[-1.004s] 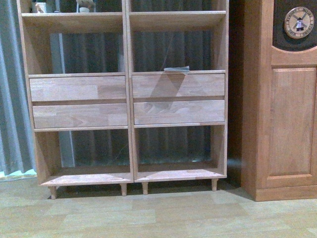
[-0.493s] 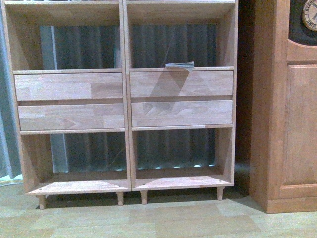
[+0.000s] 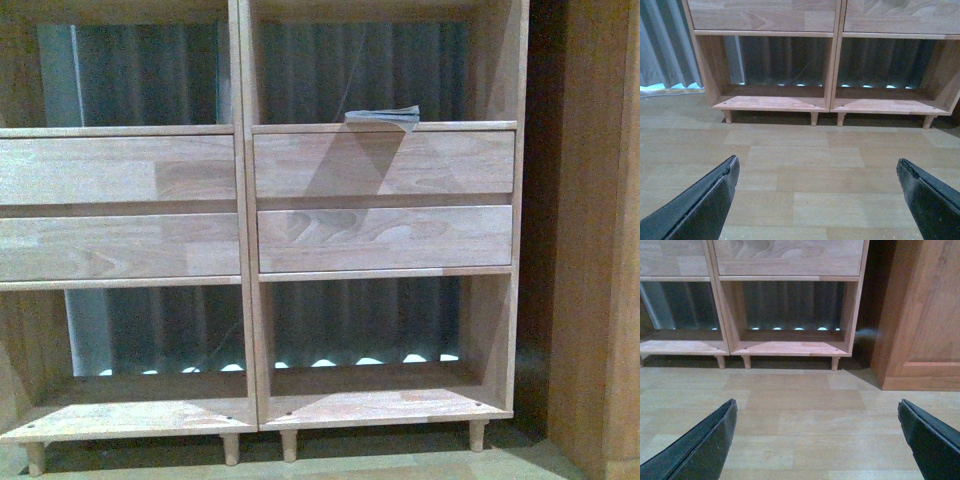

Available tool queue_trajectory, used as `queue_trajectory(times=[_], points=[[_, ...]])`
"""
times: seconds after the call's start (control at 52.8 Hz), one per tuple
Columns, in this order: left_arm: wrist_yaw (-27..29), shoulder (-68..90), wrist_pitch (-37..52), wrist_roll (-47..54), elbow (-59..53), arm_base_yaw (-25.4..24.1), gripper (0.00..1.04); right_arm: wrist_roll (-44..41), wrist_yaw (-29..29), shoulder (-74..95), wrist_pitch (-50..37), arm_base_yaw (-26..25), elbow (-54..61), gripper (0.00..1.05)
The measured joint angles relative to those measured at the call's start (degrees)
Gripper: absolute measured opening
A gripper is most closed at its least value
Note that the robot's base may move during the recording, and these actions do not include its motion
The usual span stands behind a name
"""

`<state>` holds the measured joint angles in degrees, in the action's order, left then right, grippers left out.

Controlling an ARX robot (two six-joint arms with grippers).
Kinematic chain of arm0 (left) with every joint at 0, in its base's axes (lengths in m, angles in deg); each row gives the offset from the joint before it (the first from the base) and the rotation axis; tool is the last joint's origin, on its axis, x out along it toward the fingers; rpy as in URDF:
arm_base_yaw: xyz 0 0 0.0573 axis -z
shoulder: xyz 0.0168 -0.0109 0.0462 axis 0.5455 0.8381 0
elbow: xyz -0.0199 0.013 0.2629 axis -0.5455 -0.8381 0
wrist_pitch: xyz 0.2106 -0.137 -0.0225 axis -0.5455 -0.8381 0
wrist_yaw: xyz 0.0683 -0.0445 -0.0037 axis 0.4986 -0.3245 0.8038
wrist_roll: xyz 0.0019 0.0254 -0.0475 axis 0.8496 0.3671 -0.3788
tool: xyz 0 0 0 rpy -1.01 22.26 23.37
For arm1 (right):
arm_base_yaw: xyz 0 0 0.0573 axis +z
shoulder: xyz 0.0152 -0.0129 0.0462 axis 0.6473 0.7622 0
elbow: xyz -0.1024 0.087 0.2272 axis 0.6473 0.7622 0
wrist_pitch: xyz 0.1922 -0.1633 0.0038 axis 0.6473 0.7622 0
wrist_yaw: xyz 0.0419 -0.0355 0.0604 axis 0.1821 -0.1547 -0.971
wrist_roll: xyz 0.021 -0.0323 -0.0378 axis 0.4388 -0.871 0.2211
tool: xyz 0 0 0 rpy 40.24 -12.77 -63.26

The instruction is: Organize books on shelf

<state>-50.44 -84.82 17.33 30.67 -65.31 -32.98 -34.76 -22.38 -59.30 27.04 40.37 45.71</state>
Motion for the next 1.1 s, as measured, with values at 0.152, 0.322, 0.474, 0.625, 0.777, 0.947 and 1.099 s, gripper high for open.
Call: queue_trajectory(times=[0.152, 0.322, 0.474, 0.625, 0.777, 0.947, 1.099], points=[[0.0, -0.02, 0.0, 0.0, 0.0, 0.0, 0.97, 0.0, 0.0, 0.0, 0.0, 0.0, 0.0, 0.98], [-0.02, 0.02, 0.0, 0.0, 0.0, 0.0, 0.97, 0.0, 0.0, 0.0, 0.0, 0.0, 0.0, 0.98], [-0.02, 0.02, 0.0, 0.0, 0.0, 0.0, 0.97, 0.0, 0.0, 0.0, 0.0, 0.0, 0.0, 0.98], [0.02, 0.0, 0.0, 0.0, 0.0, 0.0, 0.97, 0.0, 0.0, 0.0, 0.0, 0.0, 0.0, 0.98], [0.0, 0.0, 0.0, 0.0, 0.0, 0.0, 0.97, 0.0, 0.0, 0.0, 0.0, 0.0, 0.0, 0.98], [0.0, 0.0, 0.0, 0.0, 0.0, 0.0, 0.97, 0.0, -0.02, 0.0, 0.0, 0.0, 0.0, 0.98], [-0.02, 0.0, 0.0, 0.0, 0.0, 0.0, 0.97, 0.0, -0.02, 0.0, 0.0, 0.0, 0.0, 0.98]])
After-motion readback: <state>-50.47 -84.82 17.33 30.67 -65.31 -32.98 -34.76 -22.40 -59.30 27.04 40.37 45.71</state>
